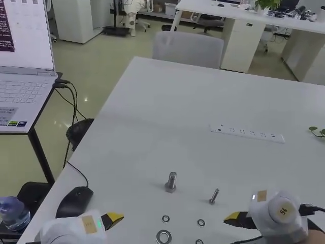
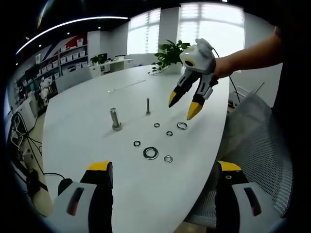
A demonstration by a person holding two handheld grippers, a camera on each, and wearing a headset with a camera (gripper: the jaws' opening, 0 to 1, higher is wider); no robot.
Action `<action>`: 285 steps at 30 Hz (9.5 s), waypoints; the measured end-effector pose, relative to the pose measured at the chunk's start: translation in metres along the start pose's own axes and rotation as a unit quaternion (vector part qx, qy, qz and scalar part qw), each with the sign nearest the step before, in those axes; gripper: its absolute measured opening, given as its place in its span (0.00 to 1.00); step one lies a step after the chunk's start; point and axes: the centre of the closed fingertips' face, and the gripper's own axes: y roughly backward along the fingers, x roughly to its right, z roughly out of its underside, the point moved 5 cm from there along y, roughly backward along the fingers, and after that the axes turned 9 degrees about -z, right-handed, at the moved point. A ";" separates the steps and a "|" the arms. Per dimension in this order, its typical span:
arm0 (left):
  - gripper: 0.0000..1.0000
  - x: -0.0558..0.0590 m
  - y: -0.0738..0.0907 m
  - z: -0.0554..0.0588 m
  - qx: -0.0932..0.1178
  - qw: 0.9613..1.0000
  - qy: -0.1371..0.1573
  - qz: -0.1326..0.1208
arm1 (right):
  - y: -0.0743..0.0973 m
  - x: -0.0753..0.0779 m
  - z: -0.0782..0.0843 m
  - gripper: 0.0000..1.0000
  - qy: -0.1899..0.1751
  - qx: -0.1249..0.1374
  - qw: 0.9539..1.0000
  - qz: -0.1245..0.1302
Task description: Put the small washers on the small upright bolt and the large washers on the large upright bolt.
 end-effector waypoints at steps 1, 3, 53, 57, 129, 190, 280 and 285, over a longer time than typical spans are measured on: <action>0.87 0.000 0.000 0.000 0.001 1.000 0.000 0.000 | -0.002 0.001 0.000 0.49 0.005 -0.004 1.000 0.000; 0.87 0.000 -0.001 0.000 -0.001 1.000 -0.004 -0.001 | -0.005 0.001 0.000 0.48 0.013 -0.014 1.000 -0.004; 0.82 0.005 -0.006 0.004 -0.017 1.000 -0.022 -0.002 | -0.057 0.000 0.003 0.25 0.142 -0.151 0.977 -0.056; 0.82 0.004 -0.006 0.005 -0.016 1.000 -0.019 -0.004 | -0.059 0.000 0.003 0.24 0.143 -0.154 0.976 -0.052; 0.95 -0.001 -0.021 0.000 -0.009 1.000 -0.014 -0.001 | 0.021 0.038 0.014 0.12 0.037 -0.192 0.981 0.001; 0.94 -0.010 -0.027 0.008 -0.027 1.000 -0.009 0.002 | 0.016 0.104 -0.044 0.12 0.045 -0.194 0.979 0.028; 0.87 -0.010 -0.027 0.018 -0.042 0.999 0.000 0.006 | -0.033 0.120 -0.012 0.13 0.050 -0.236 0.971 0.008; 0.87 -0.009 -0.027 0.018 -0.041 0.999 -0.001 0.006 | -0.033 0.120 -0.012 0.14 0.052 -0.233 0.971 0.008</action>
